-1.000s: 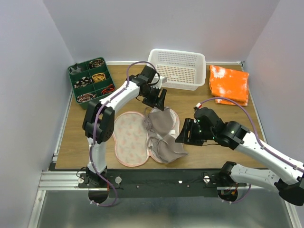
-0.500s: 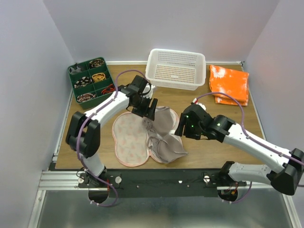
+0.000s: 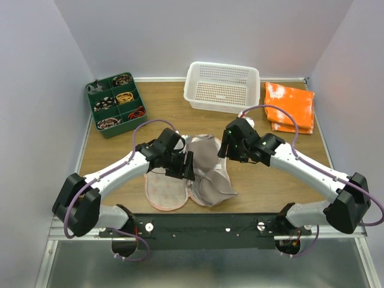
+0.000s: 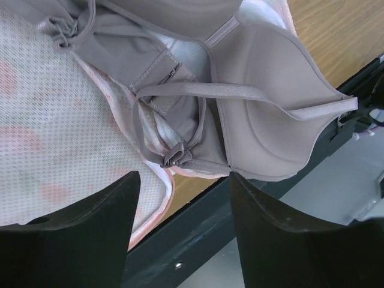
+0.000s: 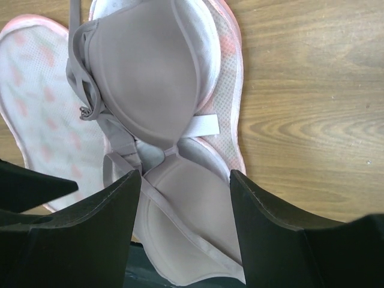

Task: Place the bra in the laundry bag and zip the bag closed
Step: Adjust the bra in the laundry bag.

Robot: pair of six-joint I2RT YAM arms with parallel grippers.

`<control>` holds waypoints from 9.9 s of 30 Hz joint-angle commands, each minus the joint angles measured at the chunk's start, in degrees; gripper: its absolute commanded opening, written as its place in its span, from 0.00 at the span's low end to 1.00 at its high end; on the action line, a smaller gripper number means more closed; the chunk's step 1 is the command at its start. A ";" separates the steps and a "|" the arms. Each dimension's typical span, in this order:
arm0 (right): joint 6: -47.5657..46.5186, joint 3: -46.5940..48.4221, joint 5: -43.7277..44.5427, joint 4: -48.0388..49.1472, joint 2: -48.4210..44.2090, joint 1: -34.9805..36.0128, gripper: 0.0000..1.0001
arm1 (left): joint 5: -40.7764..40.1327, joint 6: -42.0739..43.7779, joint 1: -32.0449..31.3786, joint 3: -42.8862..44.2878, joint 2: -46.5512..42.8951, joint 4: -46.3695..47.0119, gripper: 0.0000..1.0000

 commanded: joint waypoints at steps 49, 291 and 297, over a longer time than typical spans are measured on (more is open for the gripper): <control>-1.79 -0.30 -1.17 2.44 -1.83 -0.77 0.70 | -17.18 -24.25 -9.48 -4.61 5.88 14.13 0.49; -15.67 5.76 -17.44 13.95 13.55 -18.35 0.63 | -16.66 5.19 13.02 28.44 33.57 16.32 0.69; -15.50 5.32 -18.49 14.04 13.11 -18.35 0.63 | -9.46 8.87 13.19 38.18 38.30 14.22 0.69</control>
